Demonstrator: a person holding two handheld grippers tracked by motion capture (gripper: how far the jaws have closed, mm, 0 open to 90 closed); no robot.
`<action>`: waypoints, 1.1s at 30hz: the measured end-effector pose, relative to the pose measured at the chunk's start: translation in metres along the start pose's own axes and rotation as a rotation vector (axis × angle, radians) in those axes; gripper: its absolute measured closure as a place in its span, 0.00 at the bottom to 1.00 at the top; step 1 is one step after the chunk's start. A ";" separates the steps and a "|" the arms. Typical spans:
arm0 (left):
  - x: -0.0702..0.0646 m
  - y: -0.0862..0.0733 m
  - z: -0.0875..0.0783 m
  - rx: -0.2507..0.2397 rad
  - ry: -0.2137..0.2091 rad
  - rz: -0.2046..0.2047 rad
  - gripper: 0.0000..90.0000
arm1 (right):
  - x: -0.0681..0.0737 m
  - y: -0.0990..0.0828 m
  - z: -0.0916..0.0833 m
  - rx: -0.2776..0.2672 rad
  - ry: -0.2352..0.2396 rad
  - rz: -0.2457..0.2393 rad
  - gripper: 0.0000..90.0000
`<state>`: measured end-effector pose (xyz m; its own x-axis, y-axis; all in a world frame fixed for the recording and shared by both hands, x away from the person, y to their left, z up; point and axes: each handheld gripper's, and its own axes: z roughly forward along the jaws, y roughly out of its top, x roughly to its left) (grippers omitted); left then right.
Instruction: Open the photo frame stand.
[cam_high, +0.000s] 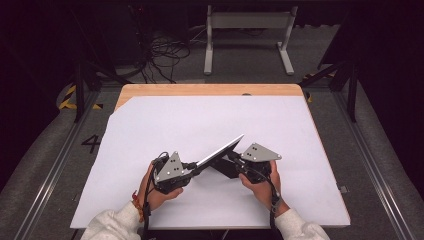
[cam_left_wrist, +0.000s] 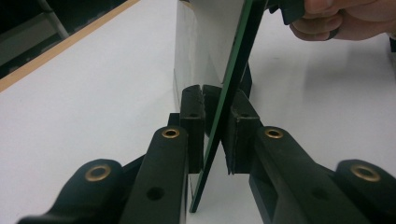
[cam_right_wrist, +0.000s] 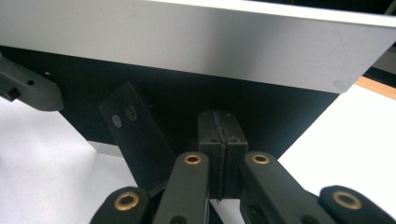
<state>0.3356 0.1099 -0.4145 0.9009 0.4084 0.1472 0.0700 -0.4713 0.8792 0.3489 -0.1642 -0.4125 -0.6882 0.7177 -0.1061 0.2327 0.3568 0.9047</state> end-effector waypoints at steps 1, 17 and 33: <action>-0.001 0.000 0.000 0.001 0.002 -0.002 0.89 | 0.000 0.000 0.000 0.000 0.002 0.003 1.00; -0.002 -0.004 -0.016 -0.032 -0.004 0.001 0.91 | -0.006 0.006 -0.008 -0.031 -0.013 0.017 1.00; -0.006 -0.002 -0.012 -0.036 -0.039 -0.014 0.91 | -0.010 0.011 0.006 -0.039 -0.011 0.039 1.00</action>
<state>0.3251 0.1175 -0.4115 0.9161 0.3834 0.1176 0.0678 -0.4371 0.8969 0.3622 -0.1642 -0.4041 -0.6716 0.7371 -0.0749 0.2321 0.3053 0.9235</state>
